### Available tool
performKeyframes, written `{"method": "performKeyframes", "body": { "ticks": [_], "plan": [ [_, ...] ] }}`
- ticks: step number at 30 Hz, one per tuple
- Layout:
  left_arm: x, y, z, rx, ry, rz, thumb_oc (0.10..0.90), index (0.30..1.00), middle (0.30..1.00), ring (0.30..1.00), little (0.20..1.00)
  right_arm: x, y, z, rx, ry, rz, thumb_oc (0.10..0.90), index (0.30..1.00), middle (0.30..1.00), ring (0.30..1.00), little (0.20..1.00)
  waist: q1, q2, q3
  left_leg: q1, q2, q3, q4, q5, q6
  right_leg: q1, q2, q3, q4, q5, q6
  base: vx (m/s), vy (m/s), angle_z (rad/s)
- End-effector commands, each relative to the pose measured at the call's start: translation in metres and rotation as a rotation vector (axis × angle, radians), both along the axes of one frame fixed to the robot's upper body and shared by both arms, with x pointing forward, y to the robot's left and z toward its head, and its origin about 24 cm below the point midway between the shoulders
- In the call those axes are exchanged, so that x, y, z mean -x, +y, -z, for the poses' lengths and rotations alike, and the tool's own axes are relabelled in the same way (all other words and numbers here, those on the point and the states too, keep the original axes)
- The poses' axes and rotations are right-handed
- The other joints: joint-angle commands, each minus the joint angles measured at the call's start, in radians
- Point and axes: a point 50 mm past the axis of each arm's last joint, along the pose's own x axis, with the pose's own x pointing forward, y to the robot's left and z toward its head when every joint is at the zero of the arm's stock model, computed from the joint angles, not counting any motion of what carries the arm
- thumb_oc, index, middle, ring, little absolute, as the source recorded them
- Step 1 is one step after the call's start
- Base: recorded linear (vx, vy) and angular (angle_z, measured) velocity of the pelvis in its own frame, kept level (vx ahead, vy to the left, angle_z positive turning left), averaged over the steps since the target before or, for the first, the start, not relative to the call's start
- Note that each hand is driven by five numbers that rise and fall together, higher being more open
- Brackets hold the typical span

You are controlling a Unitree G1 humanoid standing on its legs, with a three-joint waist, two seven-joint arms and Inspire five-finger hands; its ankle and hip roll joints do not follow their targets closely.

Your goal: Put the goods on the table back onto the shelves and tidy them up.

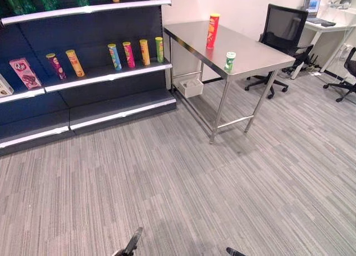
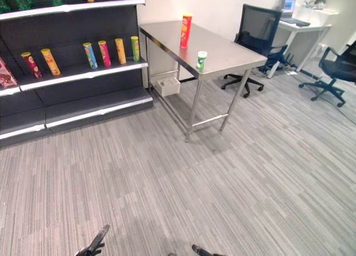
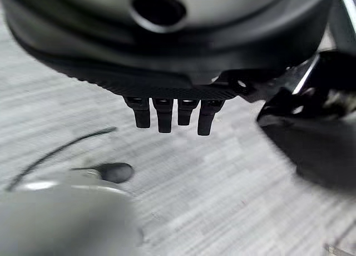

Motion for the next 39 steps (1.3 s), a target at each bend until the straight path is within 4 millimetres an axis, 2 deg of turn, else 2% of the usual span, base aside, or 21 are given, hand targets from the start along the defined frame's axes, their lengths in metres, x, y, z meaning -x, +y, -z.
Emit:
{"method": "performKeyframes", "body": {
  "ticks": [1,11,20,23,24,25,26,28,29,30,32,33,36,38,39],
  "plan": [
    [-0.026,0.013,-0.012,-0.024,-0.114,-0.010,0.800,0.900,0.900,0.900,0.900,-0.024,-0.016,-0.012,0.049,-0.099,0.008,0.800,0.900,0.900,0.900,0.900,-0.017,-0.015,0.022,0.025,0.071,-0.019,-0.078,0.008,-0.090,0.111,-0.080,0.025,-0.085,-0.026,0.137,0.00,0.000,0.00],
    [-0.022,0.012,-0.009,-0.027,-0.088,-0.005,0.800,0.900,0.900,0.900,0.900,-0.024,-0.015,-0.012,0.049,-0.103,0.005,0.800,0.900,0.900,0.900,0.900,-0.020,-0.013,0.020,0.032,0.069,-0.019,-0.078,0.003,-0.088,0.115,-0.082,0.033,-0.085,-0.026,0.137,0.00,-0.004,0.00],
    [-0.019,0.012,-0.008,-0.024,-0.077,-0.007,0.800,0.900,0.900,0.900,0.900,-0.022,-0.013,-0.011,0.044,-0.106,-0.012,0.800,0.900,0.900,0.900,0.900,-0.022,-0.021,0.032,0.038,0.088,-0.021,-0.078,0.009,-0.097,0.112,-0.060,0.038,-0.085,-0.033,0.126,0.00,-0.071,-0.02],
    [-0.030,0.014,-0.013,-0.022,-0.120,-0.037,0.800,0.900,0.900,0.900,0.900,-0.029,-0.013,-0.014,0.047,-0.135,-0.016,0.800,0.900,0.900,0.900,0.900,-0.019,-0.036,0.065,-0.018,0.106,-0.041,0.009,0.002,-0.106,0.105,-0.043,0.043,-0.085,-0.034,0.107,-0.04,-0.173,-0.05],
    [-0.033,0.015,-0.015,-0.018,-0.134,-0.049,0.800,0.900,0.900,0.900,0.900,-0.031,-0.015,-0.016,0.049,-0.151,-0.011,0.800,0.900,0.900,0.900,0.900,-0.020,-0.043,0.083,-0.058,0.105,-0.057,0.079,-0.009,-0.110,0.101,-0.035,0.047,-0.081,-0.038,0.093,-0.03,-0.142,0.12],
    [-0.033,0.015,-0.015,-0.018,-0.134,-0.049,0.800,0.900,0.900,0.900,0.900,-0.031,-0.015,-0.016,0.049,-0.151,-0.011,0.800,0.900,0.900,0.900,0.900,-0.020,-0.043,0.083,-0.058,0.105,-0.057,0.080,-0.009,-0.110,0.101,-0.035,0.047,-0.081,-0.038,0.093,-0.04,-0.203,0.16],
    [-0.035,0.015,-0.016,-0.015,-0.146,-0.057,0.800,0.900,0.900,0.900,0.900,-0.032,-0.016,-0.017,0.055,-0.164,-0.011,0.800,0.900,0.900,0.900,0.900,-0.015,-0.052,0.108,-0.112,0.100,-0.073,0.176,-0.010,-0.113,0.100,-0.025,0.054,-0.067,-0.049,0.075,-0.06,-0.167,0.12],
    [-0.040,0.014,-0.018,-0.010,-0.164,-0.059,0.800,0.900,0.900,0.900,0.900,-0.037,-0.019,-0.021,0.063,-0.190,-0.011,0.800,0.900,0.900,0.900,0.900,-0.009,-0.057,0.144,-0.214,0.095,-0.105,0.335,0.045,-0.112,0.098,-0.018,0.053,-0.053,-0.050,0.056,-0.05,-0.216,0.31],
    [-0.043,0.012,-0.018,-0.004,-0.176,-0.072,0.800,0.900,0.900,0.900,0.900,-0.039,-0.022,-0.023,0.076,-0.199,-0.007,0.800,0.900,0.900,0.900,0.900,-0.011,-0.059,0.168,-0.298,0.076,-0.125,0.452,0.085,-0.100,0.099,-0.014,0.043,-0.046,-0.059,0.043,0.03,-0.149,0.27],
    [-0.044,0.011,-0.019,0.002,-0.184,-0.081,0.800,0.900,0.900,0.900,0.900,-0.040,-0.023,-0.023,0.080,-0.200,-0.002,0.800,0.900,0.900,0.900,0.900,-0.010,-0.056,0.168,-0.325,0.062,-0.121,0.455,0.078,-0.090,0.101,-0.013,0.038,-0.047,-0.065,0.041,0.11,-0.094,0.19],
    [-0.041,0.007,-0.018,0.017,-0.182,-0.070,0.800,0.900,0.900,0.900,0.900,-0.041,-0.025,-0.024,0.083,-0.204,-0.002,0.800,0.900,0.900,0.900,0.900,0.005,-0.056,0.161,-0.372,0.019,-0.093,0.378,0.042,-0.070,0.117,-0.015,0.044,-0.061,-0.077,0.051,0.20,0.009,0.19],
    [-0.038,0.006,-0.016,0.020,-0.174,-0.066,0.800,0.900,0.900,0.900,0.900,-0.042,-0.025,-0.025,0.083,-0.209,-0.004,0.800,0.900,0.900,0.900,0.900,0.011,-0.055,0.155,-0.380,0.015,-0.079,0.321,0.052,-0.070,0.124,-0.013,0.046,-0.070,-0.083,0.057,0.24,0.052,0.03],
    [-0.033,0.006,-0.015,0.019,-0.161,-0.059,0.800,0.900,0.900,0.900,0.900,-0.047,-0.024,-0.026,0.095,-0.217,-0.029,0.800,0.900,0.900,0.900,0.900,0.044,-0.025,0.138,-0.438,0.034,-0.040,0.093,0.181,-0.089,0.154,0.015,0.064,-0.085,-0.114,0.062,0.28,0.069,-0.35],
    [-0.028,0.008,-0.013,0.010,-0.140,-0.070,0.800,0.900,0.900,0.900,0.900,-0.051,-0.023,-0.027,0.105,-0.217,-0.047,0.800,0.900,0.900,0.900,0.900,0.077,-0.020,0.135,-0.487,0.027,-0.044,-0.043,0.231,-0.113,0.207,0.018,0.099,-0.085,-0.154,0.067,0.47,0.111,0.28],
    [-0.019,0.011,-0.010,0.003,-0.113,-0.090,0.800,0.900,0.900,0.900,0.900,-0.052,-0.019,-0.025,0.091,-0.210,-0.063,0.800,0.900,0.900,0.900,0.900,0.085,-0.016,0.111,-0.462,0.030,-0.045,-0.077,0.227,-0.110,0.223,0.018,0.114,-0.085,-0.168,0.076,0.56,0.164,-0.54]
  ]
}}
